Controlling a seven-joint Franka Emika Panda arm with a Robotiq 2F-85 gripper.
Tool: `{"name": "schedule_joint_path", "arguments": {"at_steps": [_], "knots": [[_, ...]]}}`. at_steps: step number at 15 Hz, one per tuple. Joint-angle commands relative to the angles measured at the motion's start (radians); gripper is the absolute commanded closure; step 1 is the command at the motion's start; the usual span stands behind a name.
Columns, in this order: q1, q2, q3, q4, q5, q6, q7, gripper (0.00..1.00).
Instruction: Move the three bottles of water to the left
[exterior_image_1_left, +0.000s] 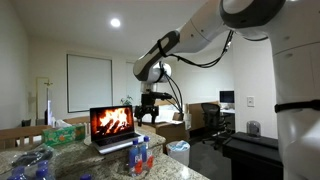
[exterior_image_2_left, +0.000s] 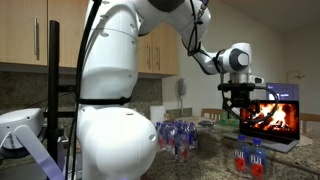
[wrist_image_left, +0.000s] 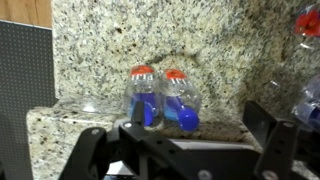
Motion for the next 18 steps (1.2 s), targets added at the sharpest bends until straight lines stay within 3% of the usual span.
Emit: {"name": "schedule_joint_path", "arguments": {"at_steps": [1, 6, 18], "knots": [[-0.032, 0.063, -0.02, 0.062, -0.05, -0.01, 0.167, 0.0], [-0.046, 0.14, -0.043, 0.126, -0.074, -0.013, 0.282, 0.0], [-0.024, 0.321, -0.028, 0.285, -0.097, -0.082, 0.282, 0.0]]}}
